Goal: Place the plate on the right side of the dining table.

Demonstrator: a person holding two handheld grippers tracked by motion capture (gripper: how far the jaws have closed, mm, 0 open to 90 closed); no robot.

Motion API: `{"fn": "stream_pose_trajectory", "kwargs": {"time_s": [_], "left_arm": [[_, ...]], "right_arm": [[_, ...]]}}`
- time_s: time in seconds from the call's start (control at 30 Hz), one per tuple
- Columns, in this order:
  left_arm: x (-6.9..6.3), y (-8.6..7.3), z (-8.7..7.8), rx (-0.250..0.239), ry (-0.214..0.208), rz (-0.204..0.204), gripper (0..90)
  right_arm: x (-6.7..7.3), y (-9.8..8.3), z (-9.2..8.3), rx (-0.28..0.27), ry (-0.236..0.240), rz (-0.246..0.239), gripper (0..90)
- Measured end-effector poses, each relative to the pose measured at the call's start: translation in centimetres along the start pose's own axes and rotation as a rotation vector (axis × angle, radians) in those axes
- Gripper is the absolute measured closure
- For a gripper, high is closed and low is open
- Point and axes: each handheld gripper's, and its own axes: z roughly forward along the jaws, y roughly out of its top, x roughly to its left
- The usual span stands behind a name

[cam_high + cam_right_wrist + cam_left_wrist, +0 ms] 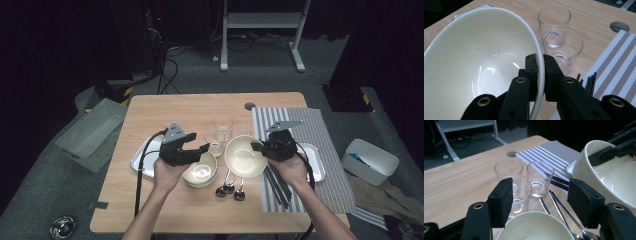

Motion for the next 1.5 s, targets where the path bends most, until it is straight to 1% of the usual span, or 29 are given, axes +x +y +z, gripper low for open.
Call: {"fn": "stream_pose_trajectory", "kwargs": {"time_s": [0.3, 0.43, 0.53, 0.6, 0.9, 1.2, 1.3, 1.5], "left_arm": [[0.4, -0.5, -1.0, -0.001, 0.032, 0.000, 37.6], [0.8, -0.9, -1.3, -0.005, 0.042, -0.016, 37.8], [1.1, -1.3, -1.5, -0.002, 0.052, -0.025, 37.9], [1.3, -1.5, -1.7, -0.003, 0.056, -0.028, 38.0], [1.6, -2.1, -2.3, -0.006, 0.074, -0.035, 38.0], [2.3, -3.5, -3.1, -0.010, 0.099, -0.068, 38.0], [2.6, -3.9, -3.4, -0.011, 0.105, -0.090, 38.0], [2.8, -4.4, -3.9, -0.019, 0.130, -0.093, 38.0]], "right_arm": [[-0.4, -0.2, -0.6, -0.010, -0.013, 0.014, 83.6], [-0.6, -0.4, -0.9, -0.012, -0.019, 0.020, 83.6], [-0.9, -0.6, -1.1, -0.007, -0.015, 0.026, 83.6], [-0.9, -0.7, -1.2, -0.007, -0.023, 0.029, 83.6], [-1.2, -0.9, -1.5, -0.017, -0.025, 0.037, 83.6], [-1.4, -0.9, -1.8, -0.025, -0.028, 0.044, 83.6], [-1.4, -0.9, -1.9, -0.026, -0.028, 0.048, 83.5], [-1.5, -1.0, -1.9, -0.026, -0.030, 0.049, 83.6]]}}
